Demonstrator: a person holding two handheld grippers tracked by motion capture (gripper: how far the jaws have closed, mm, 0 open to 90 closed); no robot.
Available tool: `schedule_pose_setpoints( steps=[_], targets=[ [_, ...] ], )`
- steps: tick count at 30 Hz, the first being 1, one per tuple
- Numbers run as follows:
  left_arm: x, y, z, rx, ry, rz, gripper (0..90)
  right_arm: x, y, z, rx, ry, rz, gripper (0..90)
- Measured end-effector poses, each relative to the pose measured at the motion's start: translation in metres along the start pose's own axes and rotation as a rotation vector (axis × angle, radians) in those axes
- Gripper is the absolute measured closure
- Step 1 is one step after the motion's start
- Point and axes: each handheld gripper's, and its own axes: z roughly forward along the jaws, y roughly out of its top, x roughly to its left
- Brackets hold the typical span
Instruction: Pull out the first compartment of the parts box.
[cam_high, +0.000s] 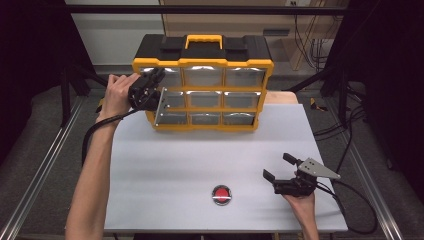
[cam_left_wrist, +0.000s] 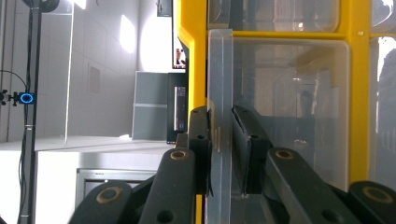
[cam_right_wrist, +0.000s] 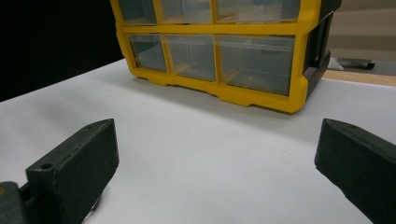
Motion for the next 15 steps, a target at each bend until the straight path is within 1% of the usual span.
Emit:
schedule_pose_setpoints(
  steps=[1,4,9,10,12,15],
  targets=[
    [-0.0005,0.0002,0.0000,0.000,0.004,0.000,78.1,0.0004,0.0001,-0.0001,0.004,-0.001,0.006,0.5],
    [-0.0010,0.0011,-0.0005,0.005,0.008,0.001,78.3,0.0001,0.0000,0.0001,0.005,-0.002,0.003,0.5],
    [-0.0006,0.0019,-0.0029,0.006,0.002,0.003,78.5,0.0000,0.0000,0.0002,0.007,-0.004,0.001,0.5],
    [-0.0002,0.0025,-0.0037,0.008,0.002,0.009,78.5,0.0001,0.0000,0.0002,0.006,-0.003,0.002,0.5],
    [-0.0003,0.0031,-0.0053,0.009,0.001,0.003,78.5,0.0005,0.0002,-0.0001,0.003,0.000,0.008,0.5],
    [-0.0004,0.0041,-0.0081,0.010,0.003,0.007,78.5,-0.0005,0.0002,-0.0003,0.000,-0.003,-0.004,0.5]
  ],
)
